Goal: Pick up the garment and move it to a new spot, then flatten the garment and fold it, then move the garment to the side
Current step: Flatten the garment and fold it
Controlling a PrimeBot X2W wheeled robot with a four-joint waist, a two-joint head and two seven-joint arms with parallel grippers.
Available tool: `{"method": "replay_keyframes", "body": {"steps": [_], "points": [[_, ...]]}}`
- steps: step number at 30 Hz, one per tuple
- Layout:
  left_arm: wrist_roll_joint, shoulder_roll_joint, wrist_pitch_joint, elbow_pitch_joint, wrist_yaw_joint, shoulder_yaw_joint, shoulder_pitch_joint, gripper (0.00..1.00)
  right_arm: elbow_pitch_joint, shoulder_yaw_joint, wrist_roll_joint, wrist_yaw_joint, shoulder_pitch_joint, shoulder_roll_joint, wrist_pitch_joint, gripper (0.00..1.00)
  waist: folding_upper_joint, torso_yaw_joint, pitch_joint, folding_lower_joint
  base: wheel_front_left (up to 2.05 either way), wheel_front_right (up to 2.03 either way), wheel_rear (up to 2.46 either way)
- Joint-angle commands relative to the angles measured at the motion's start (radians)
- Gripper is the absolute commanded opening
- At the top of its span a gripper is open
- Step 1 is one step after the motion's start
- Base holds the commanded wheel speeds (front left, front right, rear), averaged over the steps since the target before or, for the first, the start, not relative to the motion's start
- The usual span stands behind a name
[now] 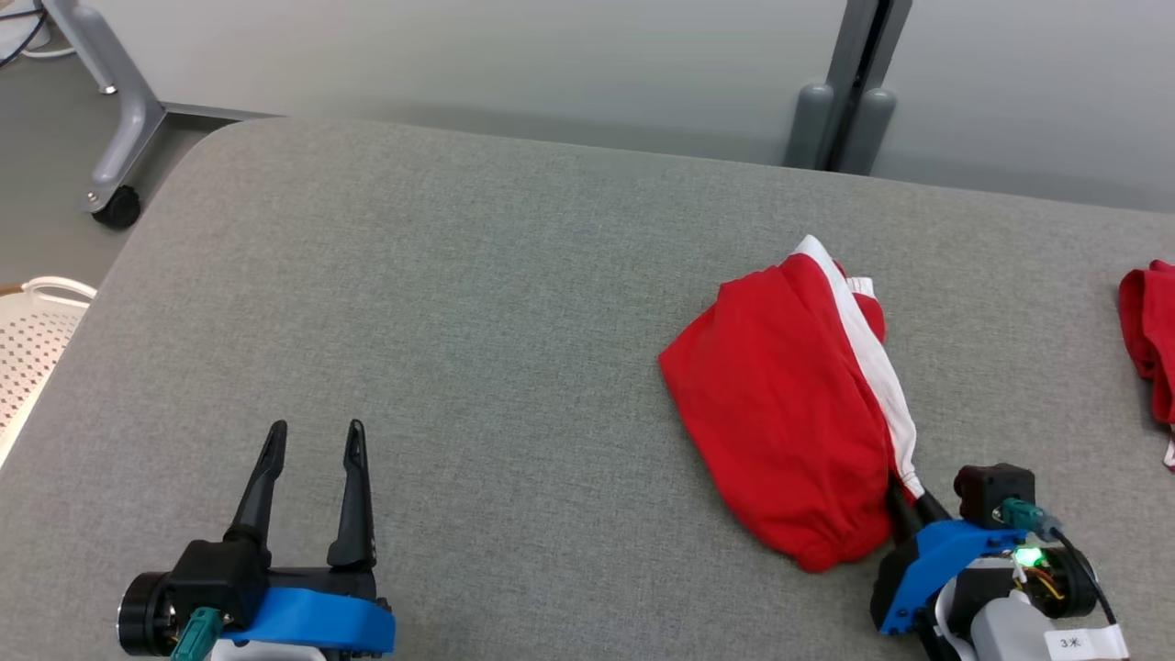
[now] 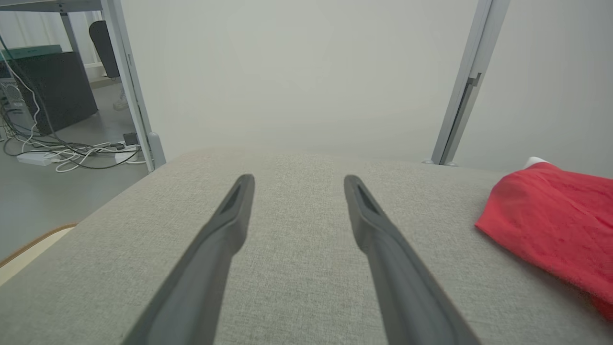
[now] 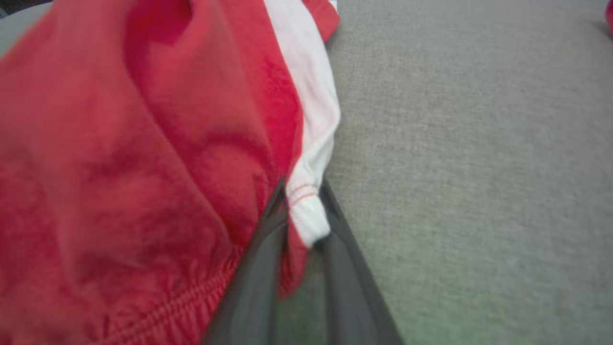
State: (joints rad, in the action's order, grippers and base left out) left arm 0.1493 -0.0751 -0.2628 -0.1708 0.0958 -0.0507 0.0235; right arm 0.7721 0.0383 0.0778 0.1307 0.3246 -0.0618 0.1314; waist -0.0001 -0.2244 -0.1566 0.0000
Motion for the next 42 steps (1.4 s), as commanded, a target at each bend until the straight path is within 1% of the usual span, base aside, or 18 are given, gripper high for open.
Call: {"method": "replay_keyframes", "body": {"steps": [1, 4, 6, 10, 14, 20, 22, 24, 27, 30, 34, 38, 42], "points": [[-0.007, 0.002, -0.002, -0.003, 0.003, 0.0, 0.004, 1.0, 0.018, -0.012, 0.01, 0.0, 0.006, 0.007, 0.011, 0.0, 0.0001, 0.01, 0.007, 0.0, 0.0, 0.0, 0.0], [-0.01, 0.004, -0.002, -0.003, 0.005, 0.003, 0.003, 1.0, 0.018, -0.014, 0.021, 0.0, 0.015, 0.006, 0.034, 0.0, 0.0001, 0.018, 0.015, 0.0, 0.0, 0.0, 0.0], [-0.011, 0.005, -0.002, -0.004, 0.007, 0.007, 0.001, 1.0, 0.016, -0.005, 0.031, 0.0, 0.016, -0.01, 0.05, 0.0, 0.0001, 0.026, 0.024, 0.0, 0.0, 0.0, 0.0], [-0.014, 0.006, -0.002, -0.006, 0.009, 0.019, -0.014, 1.0, -0.004, 0.025, 0.055, 0.0, -0.014, -0.062, 0.073, 0.0, 0.0001, 0.044, 0.047, 0.0, 0.0, 0.0, 0.0], [-0.017, 0.008, -0.002, -0.004, 0.011, 0.026, -0.032, 1.0, -0.047, 0.062, 0.079, 0.0, -0.057, -0.138, 0.079, 0.0, 0.0001, 0.064, 0.067, 0.0, 0.0, 0.0, 0.0], [-0.02, 0.011, -0.002, 0.004, 0.013, 0.03, -0.053, 1.0, -0.176, 0.144, 0.118, 0.0, -0.138, -0.241, 0.037, 0.0, 0.0001, 0.086, 0.091, 0.0, 0.0, 0.0, 0.0], [-0.02, 0.012, -0.002, 0.004, 0.014, 0.03, -0.057, 1.0, -0.237, 0.178, 0.126, 0.0, -0.168, -0.263, 0.014, 0.0, 0.0001, 0.09, 0.097, 0.0, 0.0, 0.0, 0.0], [-0.021, 0.012, -0.002, 0.005, 0.015, 0.032, -0.061, 1.0, -0.314, 0.208, 0.12, 0.0, -0.2, -0.269, -0.022, 0.0, 0.0001, 0.095, 0.103, 0.0, 0.0, 0.0, 0.0], [-0.022, 0.013, -0.002, 0.004, 0.015, 0.036, -0.064, 1.0, -0.453, 0.246, 0.107, 0.0, -0.253, -0.25, -0.09, 0.0, 0.0001, 0.101, 0.112, 0.0, 0.0, 0.0, 0.0], [-0.023, 0.015, -0.002, 0.004, 0.016, 0.039, -0.072, 1.0, -0.583, 0.254, 0.101, 0.0, -0.292, -0.22, -0.153, 0.0, 0.0001, 0.104, 0.119, 0.0, 0.0, 0.0, 0.0], [-0.023, 0.017, -0.002, 0.002, 0.017, 0.035, -0.074, 1.0, -0.713, 0.212, 0.094, 0.0, -0.313, -0.168, -0.219, 0.0, 0.0001, 0.103, 0.126, 0.0, 0.0, 0.0, 0.0], [-0.025, 0.018, -0.002, -0.002, 0.018, 0.025, -0.062, 1.0, -0.762, 0.118, 0.102, 0.0, -0.272, -0.127, -0.25, 0.0, 0.0001, 0.094, 0.128, 0.0, 0.0, 0.0, 0.0], [-0.024, 0.019, -0.002, -0.003, 0.02, 0.018, -0.051, 1.0, -0.746, 0.002, 0.101, 0.0, -0.202, -0.078, -0.256, 0.0, 0.0001, 0.073, 0.122, 0.0, 0.0, 0.0, 0.0]]}}
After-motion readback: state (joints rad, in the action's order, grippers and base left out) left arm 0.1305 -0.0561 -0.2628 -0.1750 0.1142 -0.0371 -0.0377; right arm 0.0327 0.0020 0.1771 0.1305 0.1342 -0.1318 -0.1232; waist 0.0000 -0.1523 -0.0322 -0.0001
